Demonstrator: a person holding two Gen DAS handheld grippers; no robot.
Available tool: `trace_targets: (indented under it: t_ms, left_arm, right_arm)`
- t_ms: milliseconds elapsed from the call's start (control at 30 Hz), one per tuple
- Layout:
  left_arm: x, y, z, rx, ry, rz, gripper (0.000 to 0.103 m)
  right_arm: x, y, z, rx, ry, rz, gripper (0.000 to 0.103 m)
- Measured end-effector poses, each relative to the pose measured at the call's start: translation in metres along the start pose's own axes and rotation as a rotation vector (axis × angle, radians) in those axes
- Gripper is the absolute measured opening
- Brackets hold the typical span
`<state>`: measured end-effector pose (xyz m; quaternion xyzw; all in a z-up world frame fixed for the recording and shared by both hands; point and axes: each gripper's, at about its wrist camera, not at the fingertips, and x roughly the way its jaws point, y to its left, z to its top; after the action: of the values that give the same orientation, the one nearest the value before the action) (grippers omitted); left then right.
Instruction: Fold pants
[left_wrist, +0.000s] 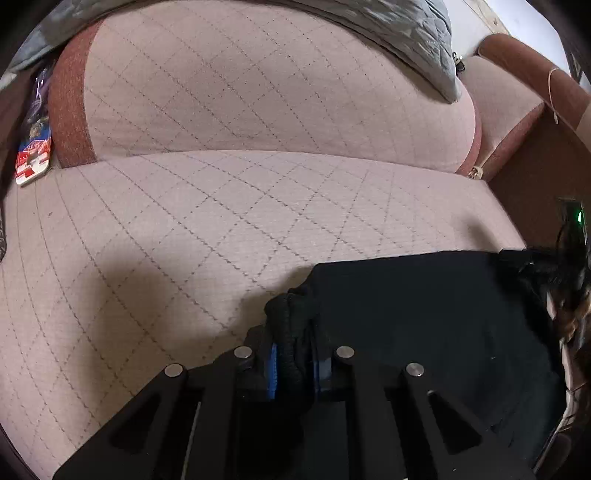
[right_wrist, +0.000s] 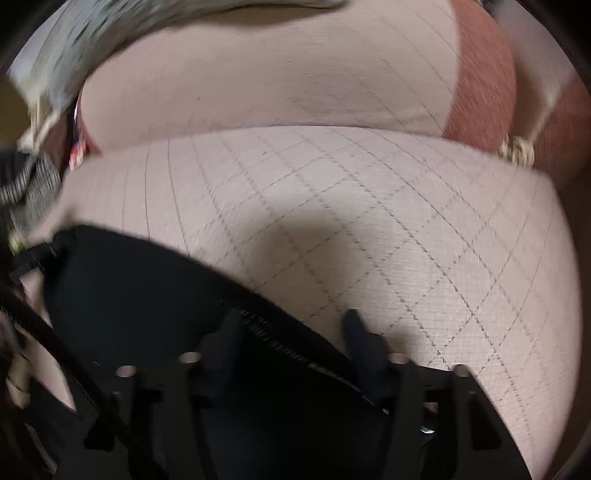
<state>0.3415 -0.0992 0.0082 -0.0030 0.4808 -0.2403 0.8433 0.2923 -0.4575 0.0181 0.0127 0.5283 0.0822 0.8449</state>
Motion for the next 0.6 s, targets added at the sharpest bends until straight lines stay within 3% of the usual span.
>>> trace_targets:
  t_ms: [67,167,300,600]
  left_arm:
    - [-0.001,-0.004,-0.001,0.017,0.002,0.001,0.012]
    - [-0.008,-0.009,-0.001,0.029,-0.013,0.011,0.012]
    - [-0.030,-0.016,-0.004,0.024,-0.055,0.040,0.012]
    - [-0.112,-0.056,-0.034,0.084,-0.174,0.060,0.012]
  right_arm:
    - [-0.003,0.013,0.000,-0.010,0.016,0.021,0.019]
    - [-0.009,0.021,0.002,0.012,0.022,0.007,0.009]
    - [-0.030,0.033,-0.005,0.021,0.003,-0.026,0.007]
    - [-0.122,0.053,-0.071,0.036,-0.083,-0.046,0.006]
